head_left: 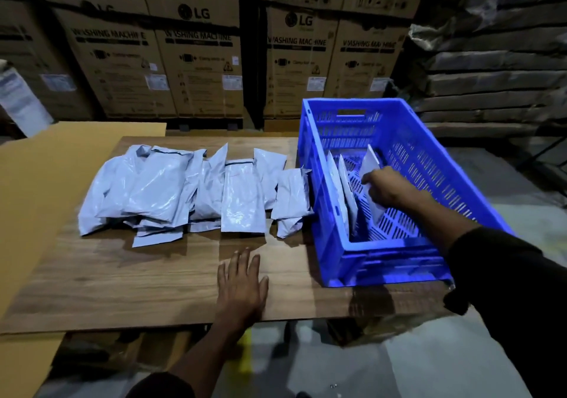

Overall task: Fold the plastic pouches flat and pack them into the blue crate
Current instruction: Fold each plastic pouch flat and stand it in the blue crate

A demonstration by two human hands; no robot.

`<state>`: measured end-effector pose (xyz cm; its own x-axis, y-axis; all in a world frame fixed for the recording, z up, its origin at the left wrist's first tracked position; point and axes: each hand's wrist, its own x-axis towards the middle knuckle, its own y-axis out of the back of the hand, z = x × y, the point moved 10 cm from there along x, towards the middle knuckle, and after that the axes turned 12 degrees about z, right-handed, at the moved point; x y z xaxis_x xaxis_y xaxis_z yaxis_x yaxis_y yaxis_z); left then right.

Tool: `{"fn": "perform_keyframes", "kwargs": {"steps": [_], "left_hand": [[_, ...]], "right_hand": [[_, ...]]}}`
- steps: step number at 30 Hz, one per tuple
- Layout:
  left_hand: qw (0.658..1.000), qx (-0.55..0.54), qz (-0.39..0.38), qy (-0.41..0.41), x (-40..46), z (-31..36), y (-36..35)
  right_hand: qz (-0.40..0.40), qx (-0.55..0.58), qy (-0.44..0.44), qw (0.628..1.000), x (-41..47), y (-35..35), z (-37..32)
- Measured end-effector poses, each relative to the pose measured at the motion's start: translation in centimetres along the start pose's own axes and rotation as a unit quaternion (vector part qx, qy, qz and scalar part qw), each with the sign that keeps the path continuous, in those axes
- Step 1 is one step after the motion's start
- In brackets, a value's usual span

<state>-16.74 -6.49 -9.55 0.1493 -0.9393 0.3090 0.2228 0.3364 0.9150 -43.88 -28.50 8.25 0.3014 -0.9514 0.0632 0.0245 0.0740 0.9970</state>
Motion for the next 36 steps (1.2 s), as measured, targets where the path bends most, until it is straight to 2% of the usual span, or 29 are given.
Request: {"fn": "perform_keyframes", "kwargs": {"steps": [6, 12, 19, 21, 24, 26, 29, 36], "left_hand": [[0.999, 0.027, 0.036, 0.0, 0.0, 0.4, 0.2], [0.999, 0.042, 0.032, -0.003, -0.1, 0.5, 0.4], [0.999, 0.033, 0.036, 0.004, 0.0, 0.6, 0.8], [0.999, 0.031, 0.036, 0.002, 0.1, 0.6, 0.9], [0.999, 0.03, 0.035, 0.0, 0.0, 0.6, 1.0], [0.999, 0.029, 0.031, 0.003, 0.0, 0.5, 0.9], [0.999, 0.03, 0.023, 0.01, 0.0, 0.3, 0.7], [0.999, 0.037, 0.013, 0.016, -0.1, 0.1, 0.4]], "right_hand": [[-0.047, -0.028, 0.059, 0.997, 0.9, -5.0, -0.8], [-0.009, 0.008, 0.109, 0.994, 1.8, -5.2, -2.9], [0.0, 0.032, 0.151, 0.988, 1.6, -4.8, -3.6], [-0.009, 0.044, 0.136, 0.99, 1.7, -5.1, -3.2], [-0.023, 0.101, 0.056, 0.993, 1.6, -4.9, -2.4], [-0.017, 0.142, 0.009, 0.99, 1.6, -4.7, -2.0], [-0.049, 0.197, -0.04, 0.978, 1.4, -5.4, -1.3], [-0.067, 0.24, -0.027, 0.968, 0.6, -5.0, -2.6]]}}
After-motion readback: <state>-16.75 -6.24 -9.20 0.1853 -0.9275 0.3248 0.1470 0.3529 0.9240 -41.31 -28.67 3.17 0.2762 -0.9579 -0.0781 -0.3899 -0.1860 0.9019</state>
